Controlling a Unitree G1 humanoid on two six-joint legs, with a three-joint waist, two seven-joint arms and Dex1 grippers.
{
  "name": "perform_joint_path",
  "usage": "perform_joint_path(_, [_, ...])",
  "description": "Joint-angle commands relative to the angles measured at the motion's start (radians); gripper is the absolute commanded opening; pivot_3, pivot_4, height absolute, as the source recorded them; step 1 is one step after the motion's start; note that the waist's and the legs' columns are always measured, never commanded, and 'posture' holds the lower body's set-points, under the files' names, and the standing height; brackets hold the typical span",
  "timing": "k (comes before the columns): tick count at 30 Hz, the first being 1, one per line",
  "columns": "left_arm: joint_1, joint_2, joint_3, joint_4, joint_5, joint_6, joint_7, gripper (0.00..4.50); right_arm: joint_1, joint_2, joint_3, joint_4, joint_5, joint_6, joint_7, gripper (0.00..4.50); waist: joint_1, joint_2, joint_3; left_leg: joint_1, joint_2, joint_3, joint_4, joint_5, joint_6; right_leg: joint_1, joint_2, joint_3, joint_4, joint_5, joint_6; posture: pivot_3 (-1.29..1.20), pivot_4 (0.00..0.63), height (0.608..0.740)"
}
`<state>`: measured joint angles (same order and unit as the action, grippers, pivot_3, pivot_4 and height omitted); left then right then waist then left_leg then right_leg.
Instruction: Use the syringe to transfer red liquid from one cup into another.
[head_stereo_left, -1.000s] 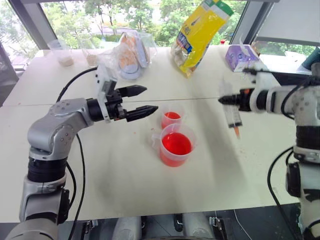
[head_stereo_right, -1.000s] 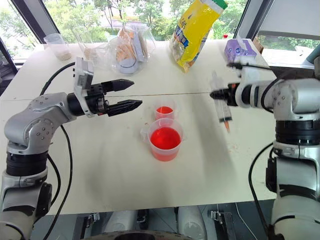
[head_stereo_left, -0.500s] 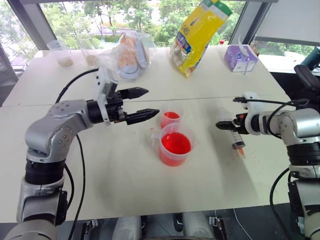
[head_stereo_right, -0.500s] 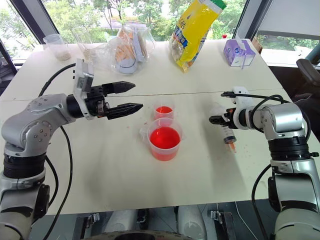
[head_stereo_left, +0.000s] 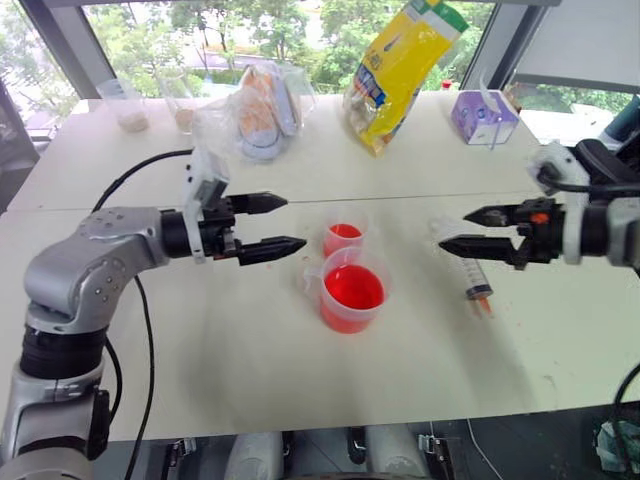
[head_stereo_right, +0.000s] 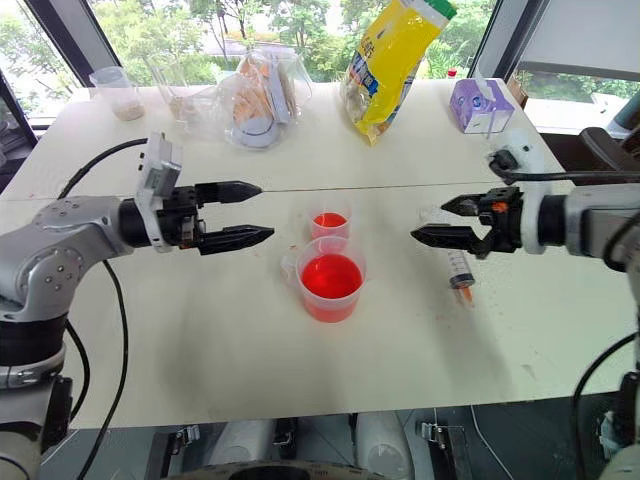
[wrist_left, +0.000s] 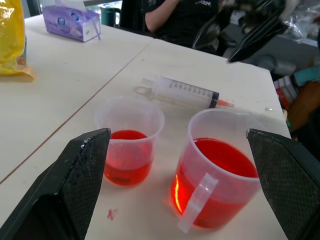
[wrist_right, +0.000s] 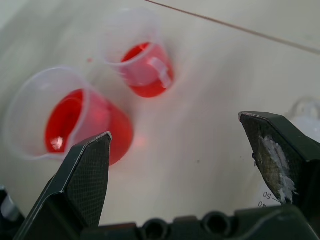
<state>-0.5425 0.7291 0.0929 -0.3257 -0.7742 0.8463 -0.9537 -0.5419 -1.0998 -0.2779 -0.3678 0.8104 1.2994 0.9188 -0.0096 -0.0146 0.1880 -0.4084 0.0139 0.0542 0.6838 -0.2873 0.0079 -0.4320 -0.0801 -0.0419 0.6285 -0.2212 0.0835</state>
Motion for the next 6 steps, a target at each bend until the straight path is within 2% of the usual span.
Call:
perform_joint_path(1, [0.004,0.022,0.029,-0.044,-0.03,0.004,-0.008,4.5,0.033,-0.028,-0.087,-0.051,0.058,-0.038,0.056,4.45,0.0,0.0,0.0,0.0,0.0,0.0,0.0,0.0,0.0,0.0,0.0,0.0,0.0,0.0,0.0,0.0,0.15,0.74])
perform_joint_path(6, [0.018,0.046,0.032,-0.057,-0.055,0.013,-0.019,4.5,0.073,-0.041,-0.116,-0.074,0.081,-0.068,0.064,4.45,0.0,0.0,0.0,0.0,0.0,0.0,0.0,0.0,0.0,0.0,0.0,0.0,0.0,0.0,0.0,0.0,0.15,0.74])
